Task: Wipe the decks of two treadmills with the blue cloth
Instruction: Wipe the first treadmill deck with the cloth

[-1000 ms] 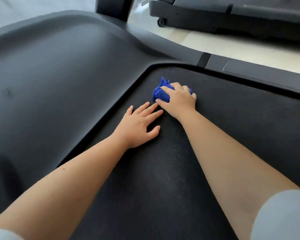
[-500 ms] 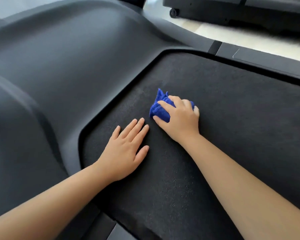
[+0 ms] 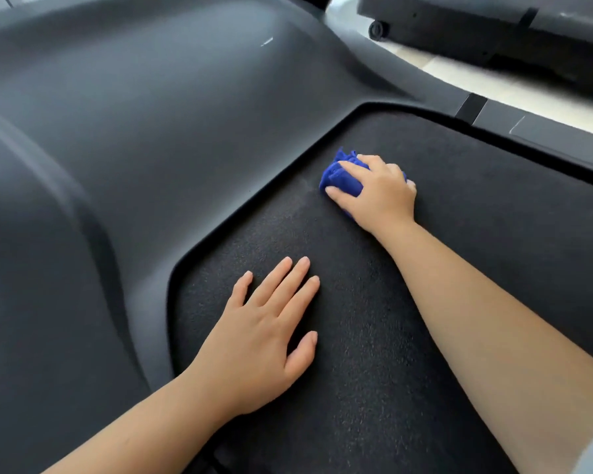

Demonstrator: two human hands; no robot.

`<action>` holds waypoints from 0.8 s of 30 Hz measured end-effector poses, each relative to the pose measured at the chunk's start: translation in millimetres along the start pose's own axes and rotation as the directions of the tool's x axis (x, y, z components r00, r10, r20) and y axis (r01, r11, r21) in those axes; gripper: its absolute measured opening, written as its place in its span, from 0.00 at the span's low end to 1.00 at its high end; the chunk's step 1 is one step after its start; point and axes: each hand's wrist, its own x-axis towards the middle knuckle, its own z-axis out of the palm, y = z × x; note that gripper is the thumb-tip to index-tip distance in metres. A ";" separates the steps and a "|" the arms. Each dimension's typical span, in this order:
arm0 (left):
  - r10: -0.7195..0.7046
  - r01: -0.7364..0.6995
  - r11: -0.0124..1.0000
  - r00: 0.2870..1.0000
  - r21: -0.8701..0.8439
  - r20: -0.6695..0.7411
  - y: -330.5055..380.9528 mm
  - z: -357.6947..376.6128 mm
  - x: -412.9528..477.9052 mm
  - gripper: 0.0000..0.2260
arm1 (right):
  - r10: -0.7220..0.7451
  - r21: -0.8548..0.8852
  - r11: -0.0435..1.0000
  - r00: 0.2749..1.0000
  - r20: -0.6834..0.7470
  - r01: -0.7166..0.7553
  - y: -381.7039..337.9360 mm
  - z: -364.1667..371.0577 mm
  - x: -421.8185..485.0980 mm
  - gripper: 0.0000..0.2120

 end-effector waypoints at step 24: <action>0.085 -0.064 0.986 0.987 -0.155 0.133 -17.3 -12.2 -9.5 0.32 | 0.047 -0.083 0.995 0.999 -0.007 -0.048 -31.5 5.2 -20.3 0.25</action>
